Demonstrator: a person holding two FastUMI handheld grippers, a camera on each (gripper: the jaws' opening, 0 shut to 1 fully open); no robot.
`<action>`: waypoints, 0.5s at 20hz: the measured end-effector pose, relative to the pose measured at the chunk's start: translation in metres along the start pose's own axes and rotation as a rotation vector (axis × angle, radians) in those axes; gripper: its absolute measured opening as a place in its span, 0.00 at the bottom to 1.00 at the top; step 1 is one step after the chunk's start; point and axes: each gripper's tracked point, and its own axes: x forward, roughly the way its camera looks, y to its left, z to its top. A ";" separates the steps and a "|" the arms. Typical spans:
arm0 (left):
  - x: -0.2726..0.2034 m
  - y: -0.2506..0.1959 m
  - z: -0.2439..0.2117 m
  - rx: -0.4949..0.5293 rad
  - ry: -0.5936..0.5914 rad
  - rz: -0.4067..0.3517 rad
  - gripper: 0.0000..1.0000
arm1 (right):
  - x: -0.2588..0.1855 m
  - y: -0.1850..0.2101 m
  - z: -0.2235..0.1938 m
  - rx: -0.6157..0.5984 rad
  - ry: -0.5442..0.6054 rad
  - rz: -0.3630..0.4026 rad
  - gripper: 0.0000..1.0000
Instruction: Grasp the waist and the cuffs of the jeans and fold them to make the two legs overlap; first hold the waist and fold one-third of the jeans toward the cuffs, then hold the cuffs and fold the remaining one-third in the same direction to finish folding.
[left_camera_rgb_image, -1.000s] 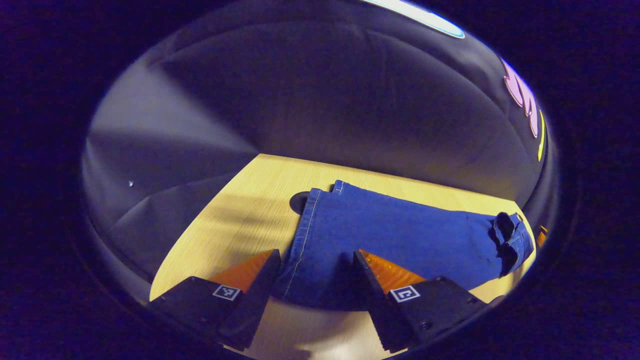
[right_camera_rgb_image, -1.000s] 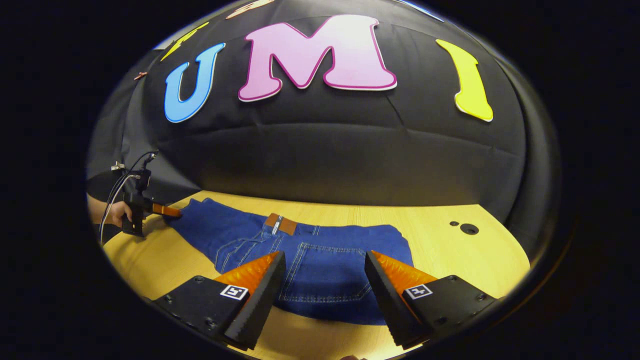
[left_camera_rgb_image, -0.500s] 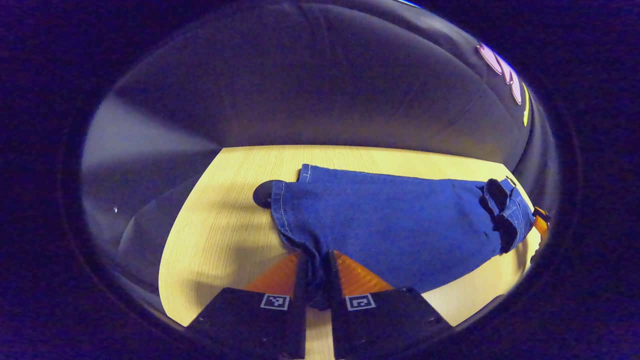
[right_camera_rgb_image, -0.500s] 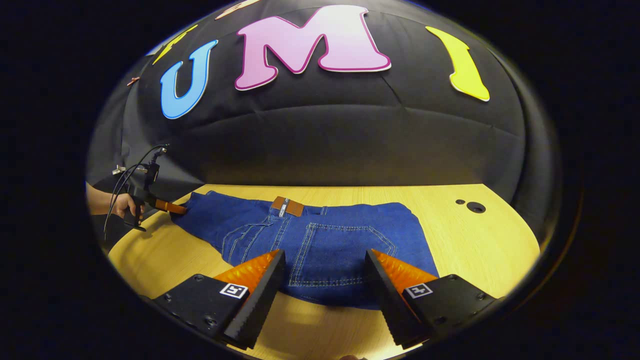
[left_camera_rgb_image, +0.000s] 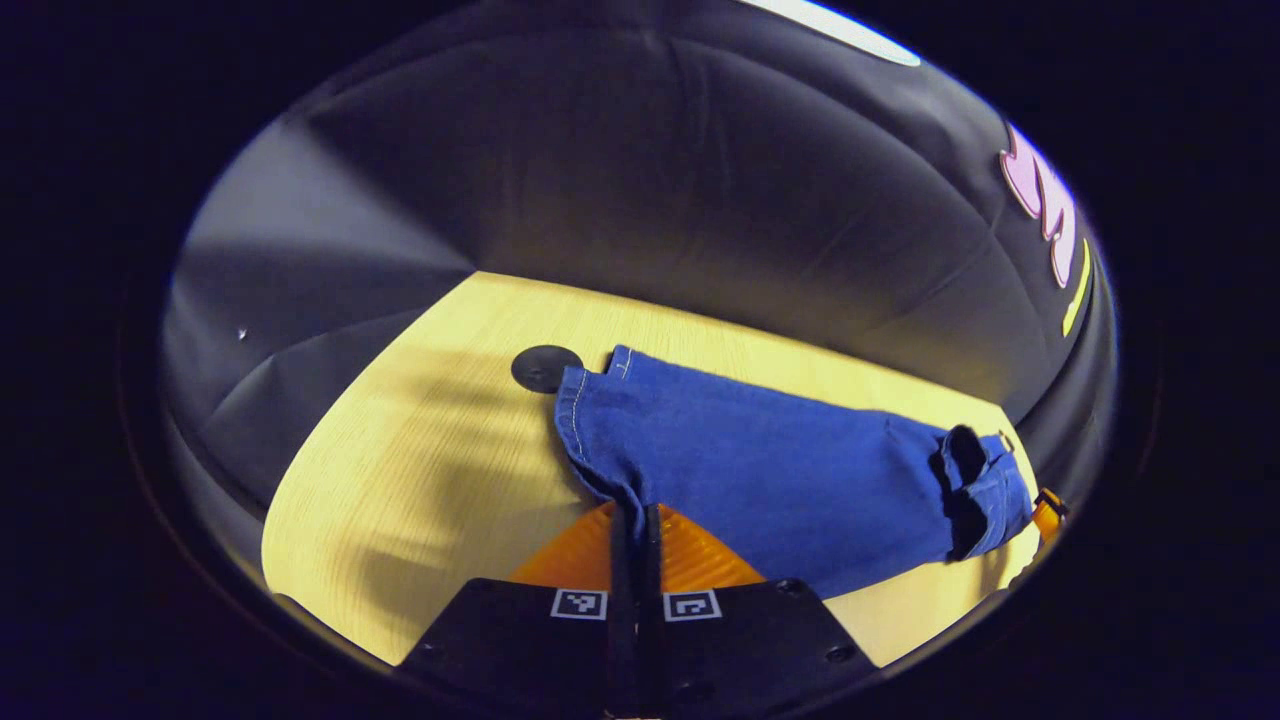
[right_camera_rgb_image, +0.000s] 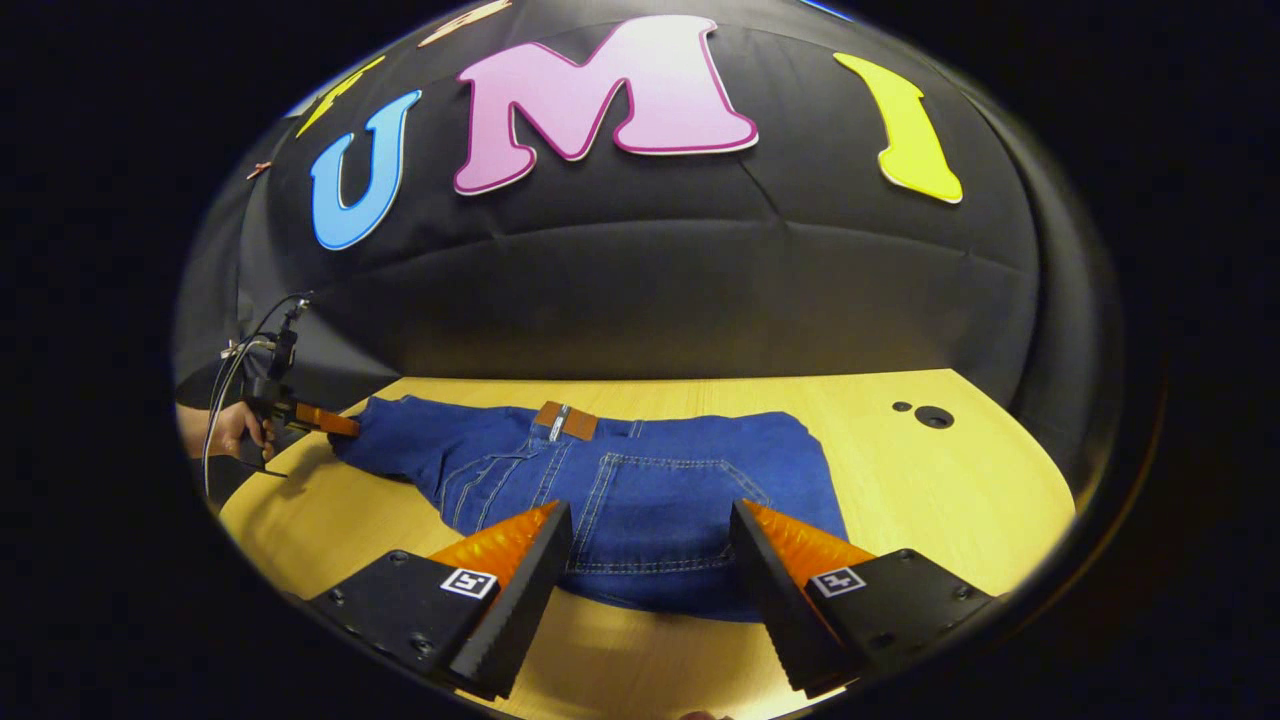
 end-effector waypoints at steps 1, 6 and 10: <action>-0.006 0.001 0.007 -0.025 -0.022 -0.005 0.06 | -0.002 -0.007 0.004 -0.003 -0.006 -0.013 0.98; -0.058 -0.015 0.065 0.015 -0.149 -0.051 0.06 | -0.020 -0.035 0.022 0.003 -0.019 -0.074 0.97; -0.108 -0.048 0.091 0.031 -0.216 -0.126 0.06 | -0.039 -0.060 0.032 -0.011 -0.014 -0.118 0.97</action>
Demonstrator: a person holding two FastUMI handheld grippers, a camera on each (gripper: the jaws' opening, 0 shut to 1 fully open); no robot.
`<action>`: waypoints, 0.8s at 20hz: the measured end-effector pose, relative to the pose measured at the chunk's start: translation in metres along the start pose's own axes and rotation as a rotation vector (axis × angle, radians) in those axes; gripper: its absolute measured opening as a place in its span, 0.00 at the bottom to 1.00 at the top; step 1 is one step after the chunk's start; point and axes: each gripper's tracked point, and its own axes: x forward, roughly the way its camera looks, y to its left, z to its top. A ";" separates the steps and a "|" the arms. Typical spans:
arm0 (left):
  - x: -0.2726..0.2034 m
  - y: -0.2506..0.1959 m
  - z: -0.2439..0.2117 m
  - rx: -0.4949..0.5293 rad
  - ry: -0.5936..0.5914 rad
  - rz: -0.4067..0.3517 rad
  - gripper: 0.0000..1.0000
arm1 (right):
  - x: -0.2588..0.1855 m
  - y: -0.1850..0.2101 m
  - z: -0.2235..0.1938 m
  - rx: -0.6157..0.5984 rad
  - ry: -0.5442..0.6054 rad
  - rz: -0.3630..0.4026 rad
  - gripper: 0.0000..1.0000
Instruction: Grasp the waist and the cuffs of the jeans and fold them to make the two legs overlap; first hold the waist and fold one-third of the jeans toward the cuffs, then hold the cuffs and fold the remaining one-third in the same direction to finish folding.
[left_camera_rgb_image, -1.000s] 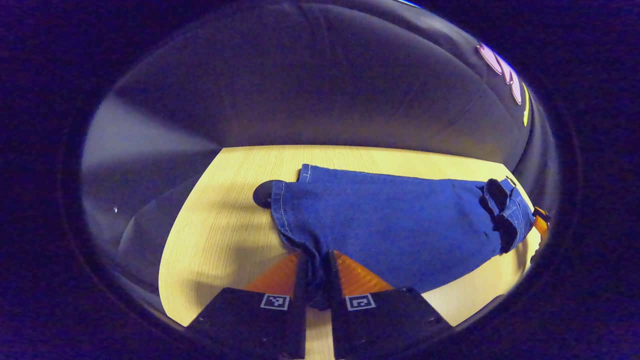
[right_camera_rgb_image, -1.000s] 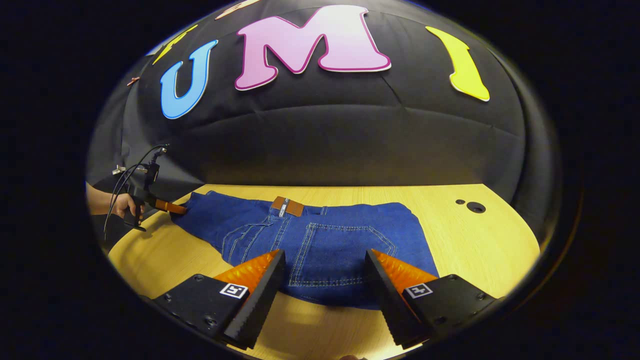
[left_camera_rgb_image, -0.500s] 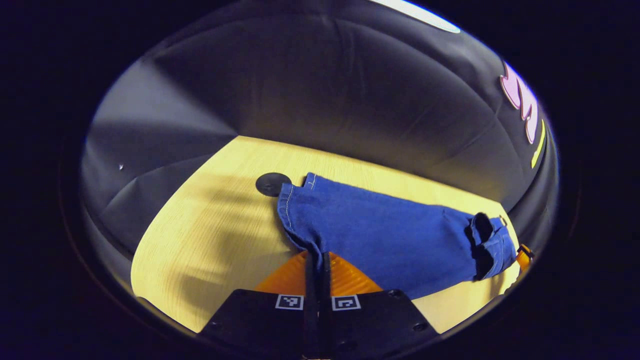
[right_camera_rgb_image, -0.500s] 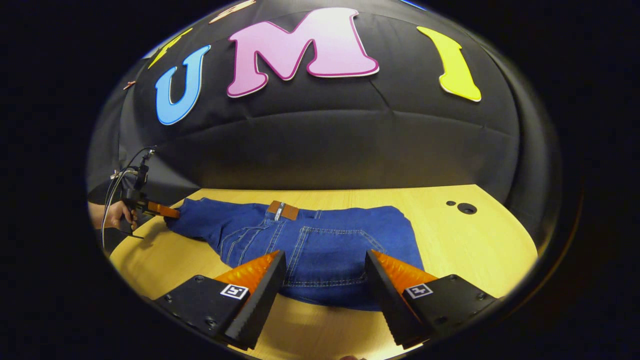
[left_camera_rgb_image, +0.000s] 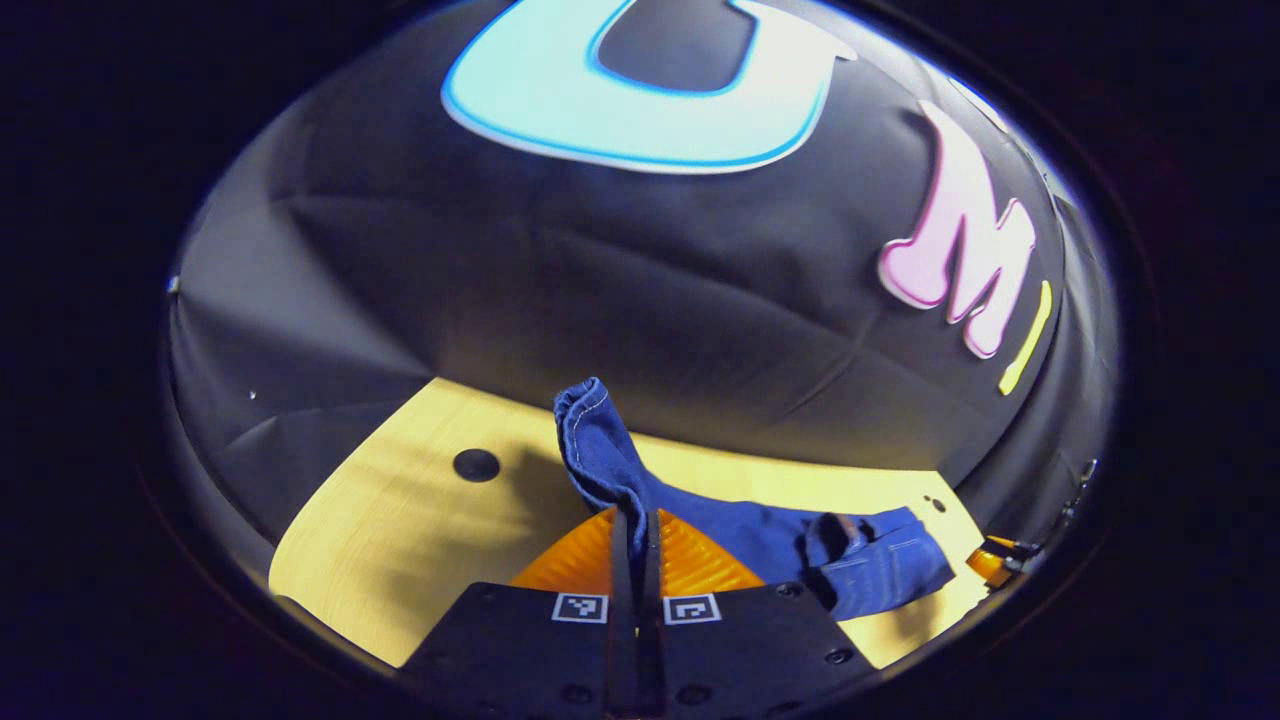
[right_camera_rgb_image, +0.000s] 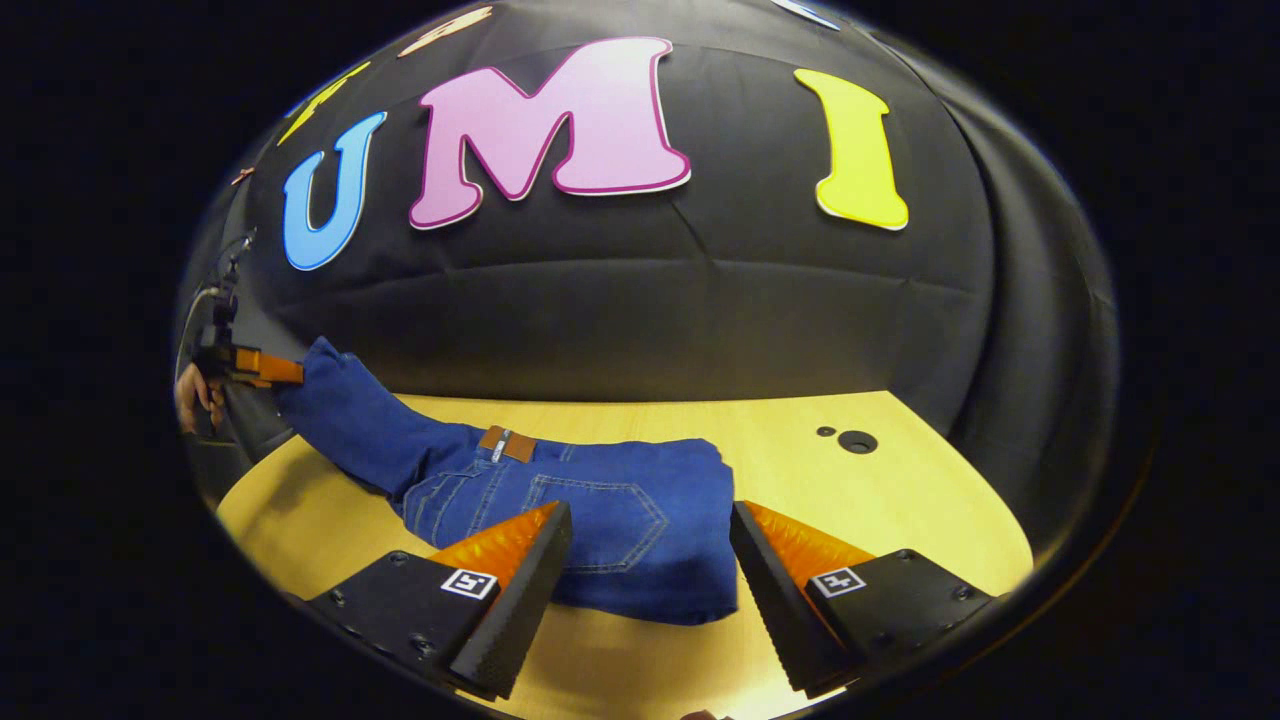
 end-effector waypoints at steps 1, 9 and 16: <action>-0.012 -0.021 0.013 0.004 -0.014 -0.019 0.06 | -0.003 -0.008 0.003 0.001 0.001 -0.011 0.97; -0.036 -0.222 0.032 0.105 -0.024 -0.240 0.05 | -0.027 -0.073 0.035 0.037 -0.021 -0.098 0.97; 0.033 -0.350 -0.078 0.130 0.177 -0.434 0.05 | -0.056 -0.102 0.009 0.038 0.009 -0.127 0.97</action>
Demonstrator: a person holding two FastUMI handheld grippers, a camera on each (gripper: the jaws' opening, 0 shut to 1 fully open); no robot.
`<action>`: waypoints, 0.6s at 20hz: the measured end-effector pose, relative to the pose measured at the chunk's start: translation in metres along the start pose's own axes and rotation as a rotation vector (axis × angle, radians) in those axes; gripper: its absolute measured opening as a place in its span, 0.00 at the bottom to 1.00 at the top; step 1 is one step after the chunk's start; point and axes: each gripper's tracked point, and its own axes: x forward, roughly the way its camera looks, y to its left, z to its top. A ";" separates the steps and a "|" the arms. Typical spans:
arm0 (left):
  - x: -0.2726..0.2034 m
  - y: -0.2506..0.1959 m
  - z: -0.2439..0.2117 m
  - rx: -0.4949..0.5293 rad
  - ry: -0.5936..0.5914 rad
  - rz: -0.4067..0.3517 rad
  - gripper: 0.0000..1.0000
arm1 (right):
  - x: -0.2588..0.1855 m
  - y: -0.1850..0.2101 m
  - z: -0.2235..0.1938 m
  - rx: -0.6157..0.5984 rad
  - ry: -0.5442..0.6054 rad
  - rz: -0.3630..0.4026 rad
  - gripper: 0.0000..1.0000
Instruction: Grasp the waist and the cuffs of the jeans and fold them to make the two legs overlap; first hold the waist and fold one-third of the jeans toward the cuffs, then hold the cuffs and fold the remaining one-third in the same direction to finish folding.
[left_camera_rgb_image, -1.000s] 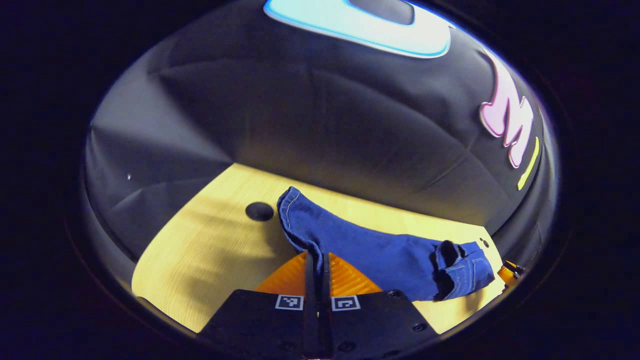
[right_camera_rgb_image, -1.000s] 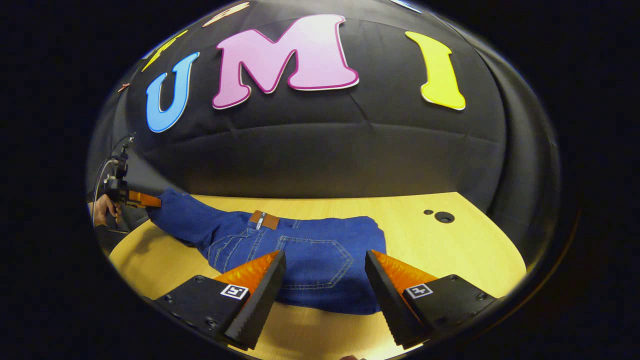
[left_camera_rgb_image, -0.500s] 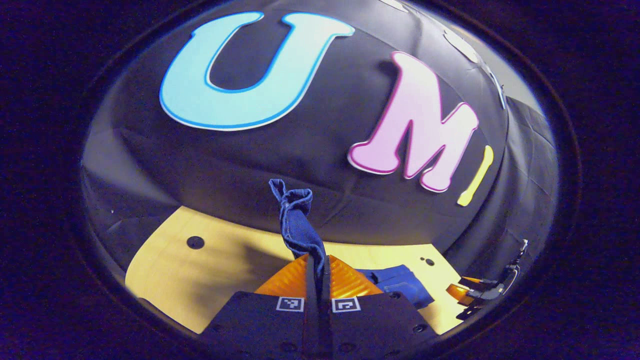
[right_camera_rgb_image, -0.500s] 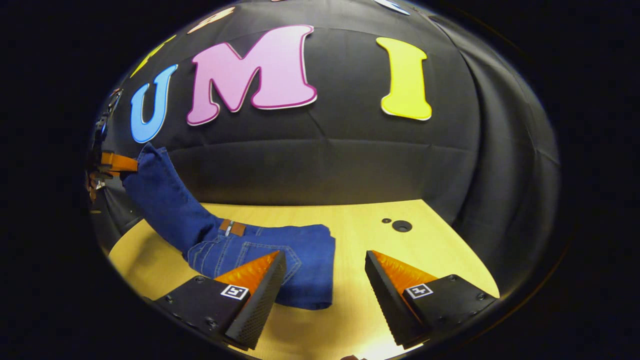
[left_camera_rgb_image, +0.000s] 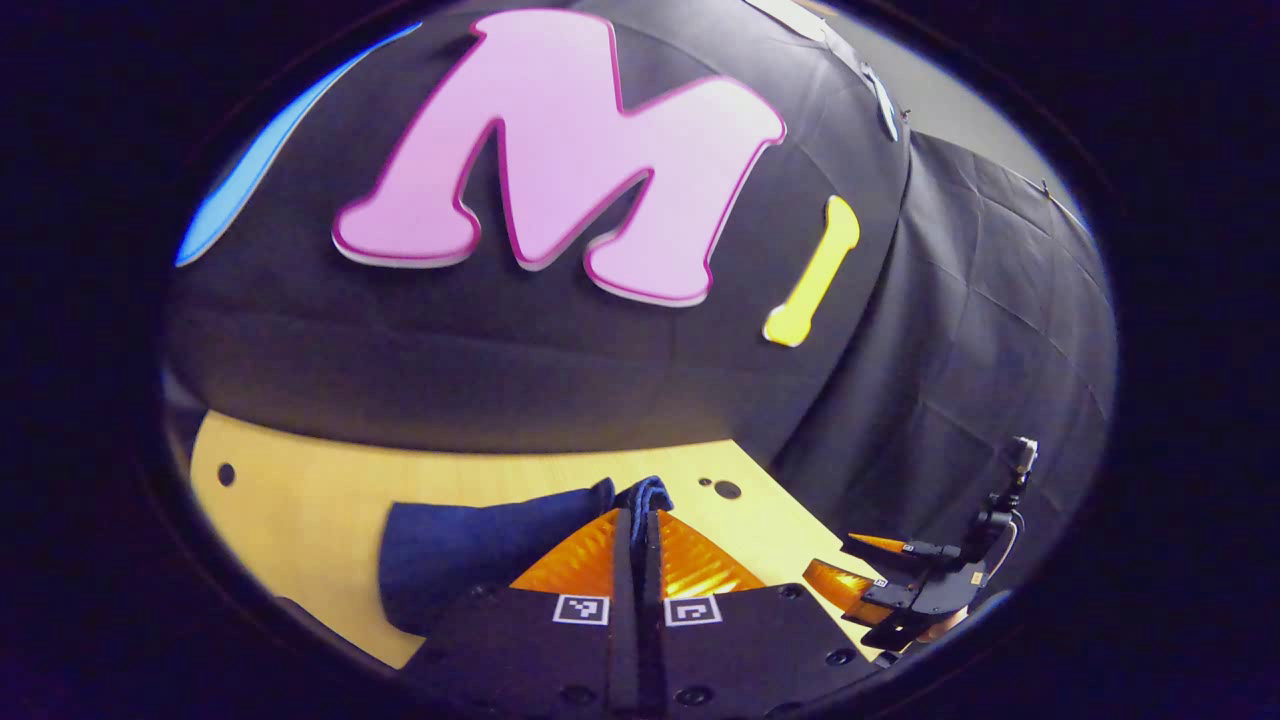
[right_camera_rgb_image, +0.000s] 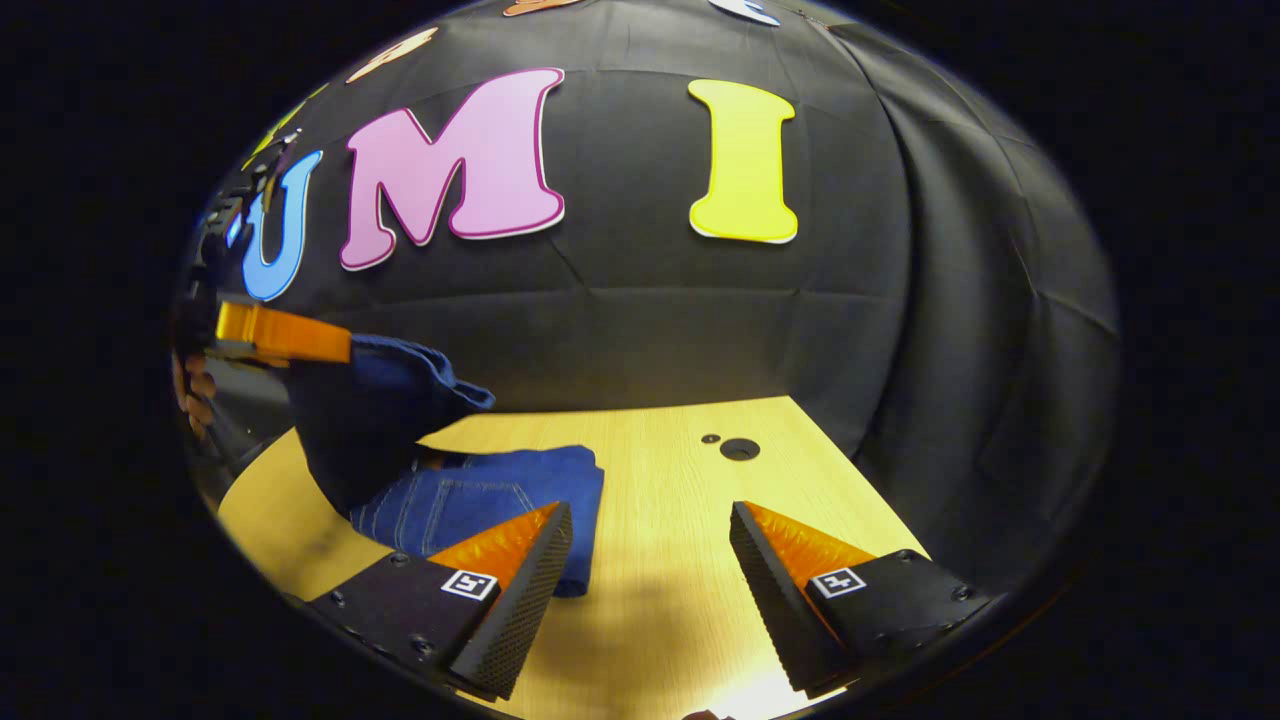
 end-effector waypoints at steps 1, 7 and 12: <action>0.021 -0.013 -0.005 -0.014 -0.010 -0.038 0.06 | -0.002 -0.002 -0.008 0.001 0.011 -0.003 0.97; 0.107 -0.028 -0.031 -0.061 0.129 0.001 0.06 | -0.016 -0.017 -0.044 0.052 0.083 -0.027 0.97; 0.122 -0.028 -0.063 -0.165 0.148 -0.001 0.32 | -0.027 -0.039 -0.043 0.079 0.075 -0.059 0.97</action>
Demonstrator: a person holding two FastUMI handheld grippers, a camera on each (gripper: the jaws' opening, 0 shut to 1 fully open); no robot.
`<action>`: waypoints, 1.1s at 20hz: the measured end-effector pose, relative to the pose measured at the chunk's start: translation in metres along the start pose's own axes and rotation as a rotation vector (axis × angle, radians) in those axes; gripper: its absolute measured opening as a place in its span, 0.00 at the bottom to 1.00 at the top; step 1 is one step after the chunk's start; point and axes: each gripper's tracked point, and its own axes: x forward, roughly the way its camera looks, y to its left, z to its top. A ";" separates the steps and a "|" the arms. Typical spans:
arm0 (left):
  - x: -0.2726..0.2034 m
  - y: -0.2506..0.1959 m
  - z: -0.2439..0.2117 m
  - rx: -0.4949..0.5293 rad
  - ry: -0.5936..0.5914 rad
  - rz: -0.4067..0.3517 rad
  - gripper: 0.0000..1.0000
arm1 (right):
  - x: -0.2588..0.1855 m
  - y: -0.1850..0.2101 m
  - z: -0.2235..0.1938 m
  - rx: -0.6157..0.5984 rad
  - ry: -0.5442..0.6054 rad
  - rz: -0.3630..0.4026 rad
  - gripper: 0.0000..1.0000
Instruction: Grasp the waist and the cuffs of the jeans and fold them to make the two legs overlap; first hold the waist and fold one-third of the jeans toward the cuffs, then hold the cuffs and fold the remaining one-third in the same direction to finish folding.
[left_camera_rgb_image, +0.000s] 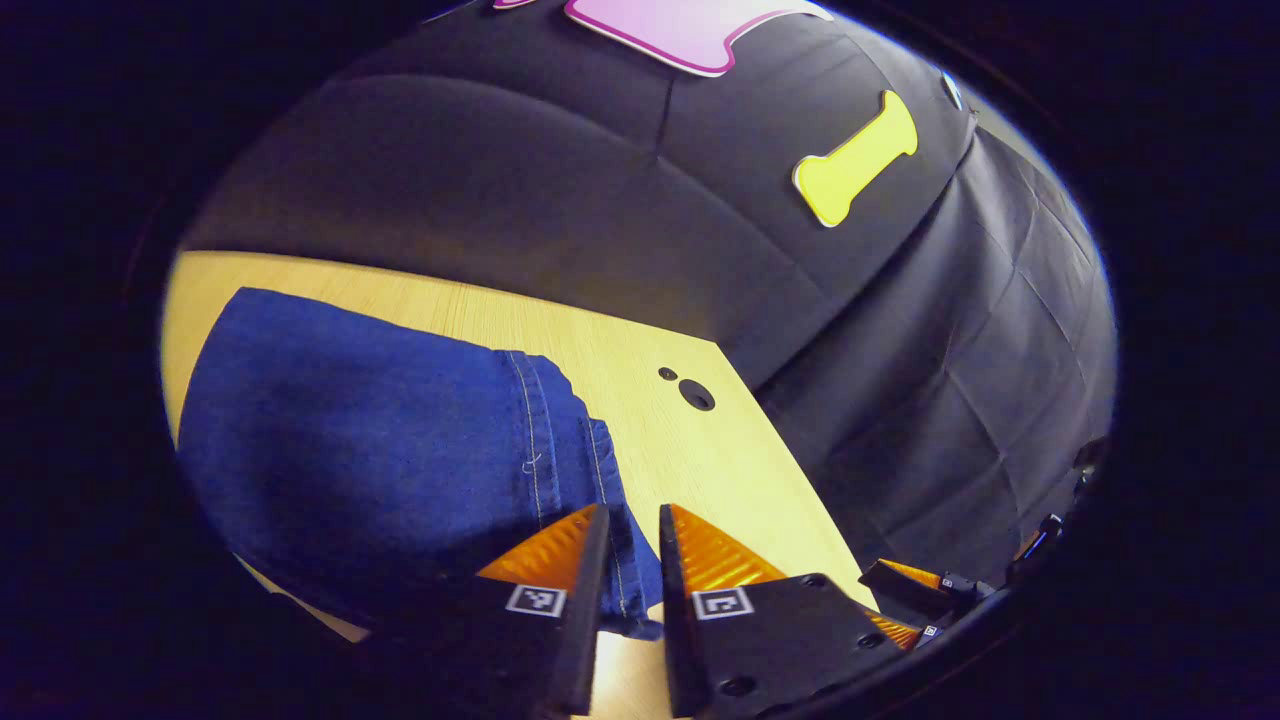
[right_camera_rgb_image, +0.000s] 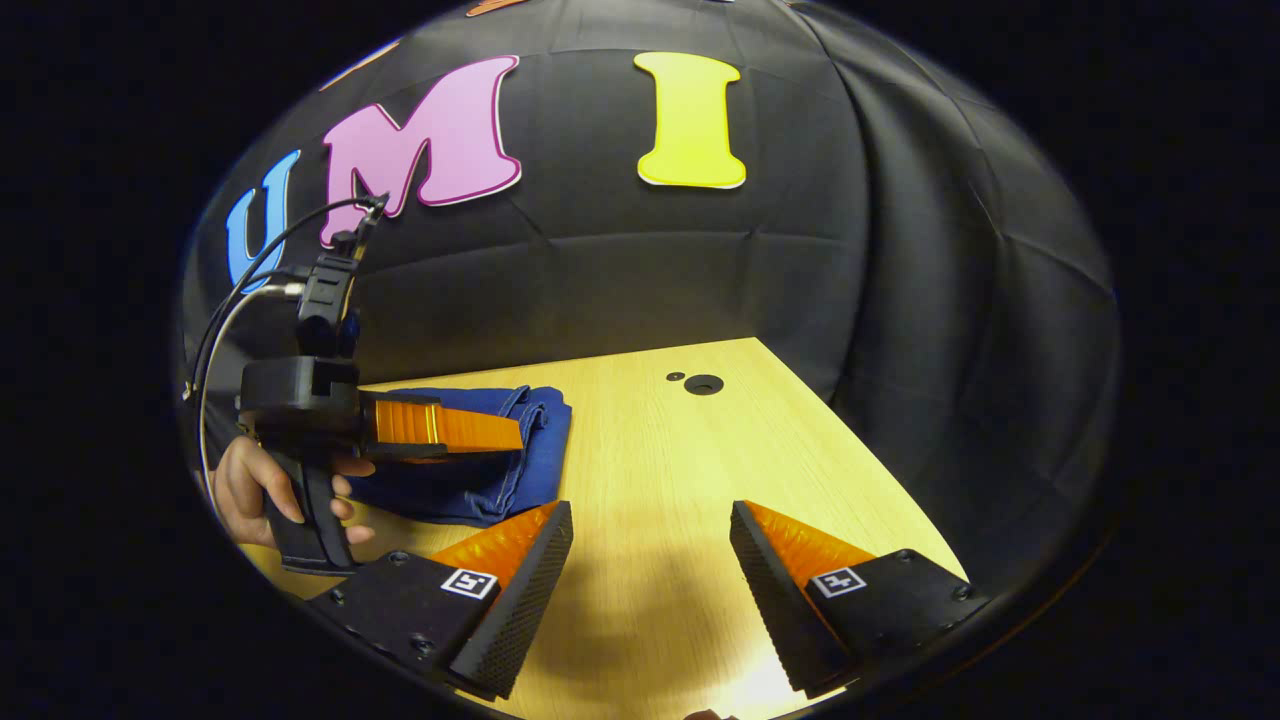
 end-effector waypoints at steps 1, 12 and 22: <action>-0.007 0.001 0.005 0.031 -0.027 0.010 0.61 | -0.003 -0.004 0.003 0.009 -0.009 -0.006 0.97; -0.223 -0.019 0.098 0.260 -0.415 0.164 0.95 | -0.091 0.014 0.083 0.048 -0.171 -0.008 0.97; -0.490 -0.012 0.110 0.331 -0.670 0.410 0.96 | -0.258 0.072 0.195 -0.068 -0.475 0.023 0.97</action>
